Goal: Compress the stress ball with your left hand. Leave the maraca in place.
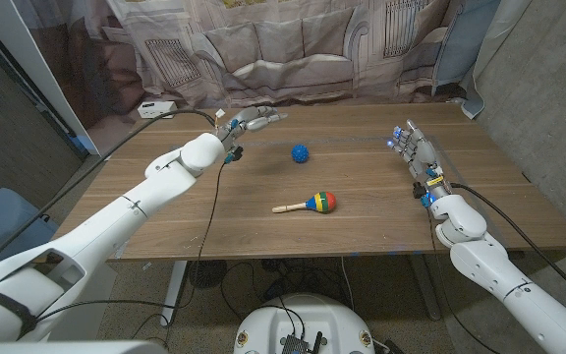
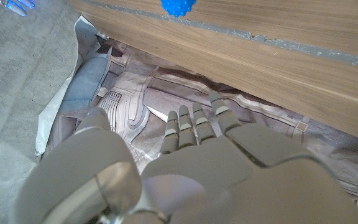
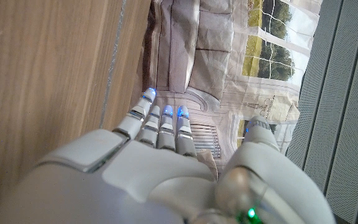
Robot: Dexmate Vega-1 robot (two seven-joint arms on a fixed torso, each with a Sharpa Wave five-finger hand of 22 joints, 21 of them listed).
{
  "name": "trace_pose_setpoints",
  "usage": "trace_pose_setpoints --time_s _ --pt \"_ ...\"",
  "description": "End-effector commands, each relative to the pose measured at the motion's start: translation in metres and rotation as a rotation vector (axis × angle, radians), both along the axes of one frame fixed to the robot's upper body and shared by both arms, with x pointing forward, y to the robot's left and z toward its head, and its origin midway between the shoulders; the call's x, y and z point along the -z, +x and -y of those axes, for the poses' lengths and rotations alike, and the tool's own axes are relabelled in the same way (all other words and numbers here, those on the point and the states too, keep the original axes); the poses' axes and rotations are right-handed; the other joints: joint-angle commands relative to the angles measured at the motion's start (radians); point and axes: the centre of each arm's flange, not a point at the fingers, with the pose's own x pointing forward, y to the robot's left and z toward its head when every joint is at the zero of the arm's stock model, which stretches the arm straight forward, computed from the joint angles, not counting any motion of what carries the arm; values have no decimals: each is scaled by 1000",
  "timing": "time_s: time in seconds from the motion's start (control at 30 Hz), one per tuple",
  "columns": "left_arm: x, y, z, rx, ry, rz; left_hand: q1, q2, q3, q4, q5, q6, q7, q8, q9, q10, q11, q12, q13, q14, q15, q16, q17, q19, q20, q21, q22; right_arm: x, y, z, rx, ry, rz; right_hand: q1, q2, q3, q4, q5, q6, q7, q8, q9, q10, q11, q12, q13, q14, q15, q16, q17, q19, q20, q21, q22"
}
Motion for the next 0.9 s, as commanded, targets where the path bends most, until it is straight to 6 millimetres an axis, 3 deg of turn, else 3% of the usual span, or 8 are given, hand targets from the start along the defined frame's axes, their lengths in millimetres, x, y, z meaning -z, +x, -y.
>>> trace_pose_setpoints --time_s 0.03,0.77,0.9 --pt "8 -5 0 30 -80 18 -15 -4 -4 7 3 11 -3 -7 2 7 0 1 -2 5 2 0 3 -1 5 -3 1 2 0 6 -23 -9 -3 4 -5 -3 -2 -2 5 2 -1 3 10 1 1 2 7 -3 1 3 -1 -1 4 4" --pt "25 2 -2 127 -165 -44 -48 -19 -23 18 5 29 -10 -10 1 27 -5 4 -9 10 0 0 3 -2 8 -3 1 14 -6 8 -25 21 -12 5 -4 -3 -3 -1 6 2 -1 3 11 1 1 2 7 -4 1 3 0 0 4 4" --pt "24 4 -3 151 -175 -57 -52 -20 -25 19 6 33 -10 -10 1 29 -4 4 -11 12 -1 0 3 0 7 -2 1 7 -5 4 -33 5 11 4 -4 -3 -2 -1 7 3 -1 3 12 2 1 2 8 -3 2 3 0 0 4 4"
